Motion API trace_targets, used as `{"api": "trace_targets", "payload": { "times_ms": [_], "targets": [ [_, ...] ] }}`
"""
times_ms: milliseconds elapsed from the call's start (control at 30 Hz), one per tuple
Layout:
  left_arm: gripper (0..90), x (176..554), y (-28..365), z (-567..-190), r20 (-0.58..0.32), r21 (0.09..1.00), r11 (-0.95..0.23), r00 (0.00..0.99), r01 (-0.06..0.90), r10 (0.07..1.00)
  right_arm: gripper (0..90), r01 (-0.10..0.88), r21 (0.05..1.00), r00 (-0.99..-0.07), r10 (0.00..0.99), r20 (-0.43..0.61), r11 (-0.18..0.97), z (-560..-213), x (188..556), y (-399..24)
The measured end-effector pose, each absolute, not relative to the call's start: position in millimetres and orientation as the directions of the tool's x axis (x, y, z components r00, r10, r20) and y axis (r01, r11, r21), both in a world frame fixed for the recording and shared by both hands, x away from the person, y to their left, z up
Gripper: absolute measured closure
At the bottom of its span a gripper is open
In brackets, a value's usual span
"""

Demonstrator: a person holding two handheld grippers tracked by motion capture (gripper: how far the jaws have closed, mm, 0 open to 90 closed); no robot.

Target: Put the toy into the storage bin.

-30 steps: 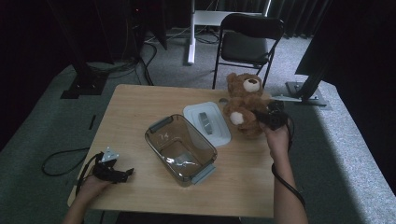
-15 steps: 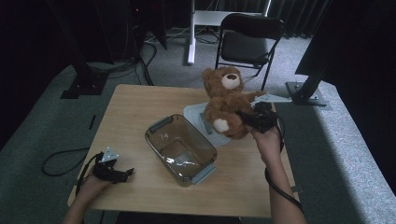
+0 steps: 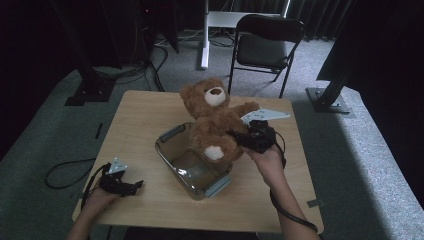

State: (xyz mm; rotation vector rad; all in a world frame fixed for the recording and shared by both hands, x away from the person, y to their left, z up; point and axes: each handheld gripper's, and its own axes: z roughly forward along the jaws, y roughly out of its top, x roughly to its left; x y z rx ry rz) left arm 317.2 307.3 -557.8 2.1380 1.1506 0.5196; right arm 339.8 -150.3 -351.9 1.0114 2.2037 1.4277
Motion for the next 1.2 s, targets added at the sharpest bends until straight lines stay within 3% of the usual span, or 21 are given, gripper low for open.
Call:
{"api": "trace_targets", "payload": {
  "times_ms": [567,1200],
  "targets": [
    [0.3,317,308,-558,0.038,0.701,-0.406,0.539,0.586,0.842,67.0,0.358,0.849,-0.805,0.589,0.07,0.389,-383,331,-89],
    [0.3,317,307,-558,0.041,0.701,-0.409,0.539,0.584,0.841,63.0,0.42,0.775,-0.81,0.581,0.086,0.472,-437,333,-76]
  ]
}}
